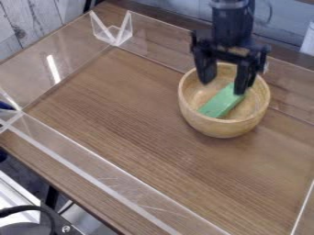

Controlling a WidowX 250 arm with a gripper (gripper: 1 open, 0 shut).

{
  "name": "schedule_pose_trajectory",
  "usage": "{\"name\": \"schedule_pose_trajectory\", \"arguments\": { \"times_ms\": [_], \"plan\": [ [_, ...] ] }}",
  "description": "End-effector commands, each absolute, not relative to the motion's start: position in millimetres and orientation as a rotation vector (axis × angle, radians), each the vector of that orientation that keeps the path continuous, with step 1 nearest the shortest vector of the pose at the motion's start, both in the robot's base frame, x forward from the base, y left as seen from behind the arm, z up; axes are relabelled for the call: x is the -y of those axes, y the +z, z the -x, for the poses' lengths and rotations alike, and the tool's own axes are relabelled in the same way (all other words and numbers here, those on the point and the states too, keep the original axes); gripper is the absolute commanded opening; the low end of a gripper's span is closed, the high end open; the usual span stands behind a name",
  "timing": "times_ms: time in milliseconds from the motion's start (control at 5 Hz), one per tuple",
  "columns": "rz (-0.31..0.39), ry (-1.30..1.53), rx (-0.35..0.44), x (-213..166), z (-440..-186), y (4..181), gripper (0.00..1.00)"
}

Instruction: Put the green block in the brown bowl

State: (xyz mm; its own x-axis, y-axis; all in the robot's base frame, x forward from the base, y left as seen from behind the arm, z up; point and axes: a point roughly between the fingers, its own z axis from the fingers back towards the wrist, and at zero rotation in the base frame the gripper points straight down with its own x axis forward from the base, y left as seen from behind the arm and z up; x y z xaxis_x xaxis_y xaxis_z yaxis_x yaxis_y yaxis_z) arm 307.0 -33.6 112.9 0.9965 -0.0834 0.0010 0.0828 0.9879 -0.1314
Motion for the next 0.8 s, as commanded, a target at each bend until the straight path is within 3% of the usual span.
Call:
{"name": "schedule_pose_trajectory", "arguments": {
  "times_ms": [0,200,600],
  "plan": [
    [0.123,-0.066,0.109,15,-307,158.6,1.0],
    [0.118,-0.05,0.134,-5,-298,179.4,1.0],
    [0.05,0.025,0.095,-67,-271,182.6,1.0]
  ]
}}
